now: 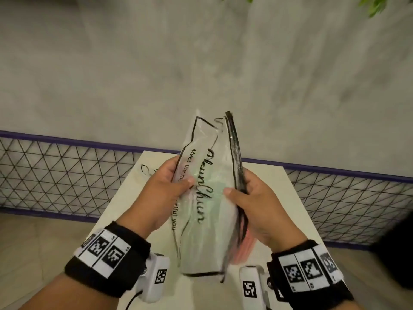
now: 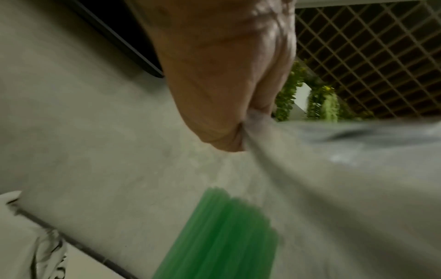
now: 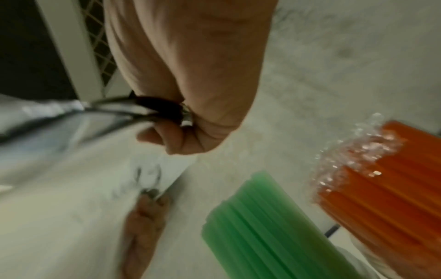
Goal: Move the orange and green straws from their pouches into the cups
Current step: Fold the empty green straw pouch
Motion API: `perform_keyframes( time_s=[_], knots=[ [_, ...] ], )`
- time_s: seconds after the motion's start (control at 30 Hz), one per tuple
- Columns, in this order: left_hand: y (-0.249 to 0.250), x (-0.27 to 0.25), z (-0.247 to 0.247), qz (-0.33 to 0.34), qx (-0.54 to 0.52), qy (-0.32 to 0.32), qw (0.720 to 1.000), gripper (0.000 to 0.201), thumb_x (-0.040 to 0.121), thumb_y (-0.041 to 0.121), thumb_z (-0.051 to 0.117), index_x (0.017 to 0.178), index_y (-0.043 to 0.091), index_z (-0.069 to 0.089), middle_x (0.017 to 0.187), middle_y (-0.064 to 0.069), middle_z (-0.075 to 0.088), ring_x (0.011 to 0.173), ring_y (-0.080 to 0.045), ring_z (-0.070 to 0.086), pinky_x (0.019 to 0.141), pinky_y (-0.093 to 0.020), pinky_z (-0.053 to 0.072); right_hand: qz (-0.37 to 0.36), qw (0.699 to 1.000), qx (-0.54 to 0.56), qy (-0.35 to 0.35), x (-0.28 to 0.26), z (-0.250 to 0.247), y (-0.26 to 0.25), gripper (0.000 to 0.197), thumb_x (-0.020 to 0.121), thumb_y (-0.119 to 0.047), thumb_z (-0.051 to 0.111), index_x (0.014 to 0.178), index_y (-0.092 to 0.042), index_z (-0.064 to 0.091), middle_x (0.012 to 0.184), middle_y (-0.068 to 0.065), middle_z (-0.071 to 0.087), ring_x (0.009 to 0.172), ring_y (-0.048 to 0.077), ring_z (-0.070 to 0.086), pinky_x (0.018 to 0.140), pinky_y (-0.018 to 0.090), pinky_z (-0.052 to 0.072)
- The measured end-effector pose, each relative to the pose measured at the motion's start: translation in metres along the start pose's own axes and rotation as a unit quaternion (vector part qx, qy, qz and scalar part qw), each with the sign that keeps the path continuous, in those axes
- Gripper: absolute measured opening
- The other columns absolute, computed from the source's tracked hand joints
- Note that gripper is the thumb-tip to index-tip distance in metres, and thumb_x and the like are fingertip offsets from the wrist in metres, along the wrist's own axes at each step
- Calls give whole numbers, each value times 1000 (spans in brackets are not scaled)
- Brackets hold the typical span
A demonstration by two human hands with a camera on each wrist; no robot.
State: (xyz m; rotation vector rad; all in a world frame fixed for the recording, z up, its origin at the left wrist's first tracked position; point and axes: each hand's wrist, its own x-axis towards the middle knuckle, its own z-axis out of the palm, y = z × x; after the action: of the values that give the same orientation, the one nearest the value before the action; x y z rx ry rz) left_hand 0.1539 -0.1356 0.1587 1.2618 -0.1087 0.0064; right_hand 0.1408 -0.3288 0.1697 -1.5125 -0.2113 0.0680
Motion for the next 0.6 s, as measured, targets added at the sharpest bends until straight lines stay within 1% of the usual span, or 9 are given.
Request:
perform_keyframes(
  time_s=[0.07, 0.17, 0.23, 0.3, 0.33, 0.4, 0.43, 0.5, 0.6],
  knots=[
    [0, 6, -8, -28, -58, -3, 998, 29, 91, -9, 54, 110, 8, 67, 110, -13, 74, 100, -30, 71, 87, -41, 58, 7, 996, 92, -4, 2, -4, 1, 37, 93, 8, 50, 108, -19, 70, 106, 6, 74, 98, 23, 70, 87, 36, 56],
    [-1, 5, -16, -35, -83, -30, 995, 16, 67, -3, 62, 69, 11, 68, 89, 0, 73, 75, -25, 67, 58, -26, 56, -7, 993, 121, -7, 5, -3, 8, 48, 87, 16, 40, 67, -17, 69, 83, 4, 68, 77, 21, 61, 70, 28, 51],
    [-1, 4, -23, -56, -130, -41, 989, 11, 68, 11, 58, 59, 13, 63, 109, 1, 72, 92, -25, 67, 66, -29, 57, -44, 992, 119, -15, 8, 0, 10, 51, 80, 22, 33, 57, -14, 60, 82, 3, 60, 76, 18, 56, 67, 25, 45],
    [-2, 3, -33, -83, -163, -68, 981, 25, 80, 26, 51, 71, 10, 66, 135, -7, 62, 118, -32, 59, 92, -43, 52, -96, 994, 42, -10, 12, -4, 9, 45, 74, 18, 34, 54, -15, 58, 85, -2, 57, 83, 14, 55, 73, 20, 42],
    [-1, 1, -35, -94, -162, -83, 979, 31, 85, 36, 52, 82, 9, 69, 139, -10, 58, 123, -34, 55, 100, -48, 45, -125, 992, -17, -8, 12, -7, 7, 38, 72, 11, 36, 54, -14, 58, 85, -4, 56, 87, 11, 54, 76, 18, 41],
    [-2, -2, -36, -124, -142, -110, 976, 55, 73, 49, 77, 110, 12, 64, 129, -12, 61, 117, -33, 58, 99, -49, 45, -187, 977, -103, -1, 12, -11, 3, 28, 76, 0, 38, 59, -8, 58, 86, 2, 55, 89, 12, 54, 79, 16, 40],
    [-3, -3, -35, -141, -114, -116, 977, 76, 57, 43, 91, 120, 16, 59, 123, -11, 65, 111, -32, 62, 92, -48, 51, -215, 969, -121, 14, 12, -11, 1, 28, 82, -5, 39, 63, -6, 58, 86, 5, 55, 88, 13, 54, 79, 17, 40],
    [-6, -7, -31, -152, -32, -108, 982, 99, 41, 19, 99, 128, 21, 53, 118, -9, 69, 107, -32, 68, 86, -46, 57, -223, 967, -111, 57, 11, -7, -1, 30, 89, -30, 46, 74, -9, 62, 86, 5, 57, 86, 13, 56, 79, 19, 42],
    [-5, -11, -20, -117, 27, -61, 991, 87, 52, -5, 89, 127, 22, 54, 119, -10, 69, 106, -29, 70, 87, -45, 58, -104, 991, -2, 81, 14, 1, 4, 58, 66, -67, 73, 110, -32, 59, 106, -3, 64, 101, 14, 62, 90, 35, 49]
  ],
)
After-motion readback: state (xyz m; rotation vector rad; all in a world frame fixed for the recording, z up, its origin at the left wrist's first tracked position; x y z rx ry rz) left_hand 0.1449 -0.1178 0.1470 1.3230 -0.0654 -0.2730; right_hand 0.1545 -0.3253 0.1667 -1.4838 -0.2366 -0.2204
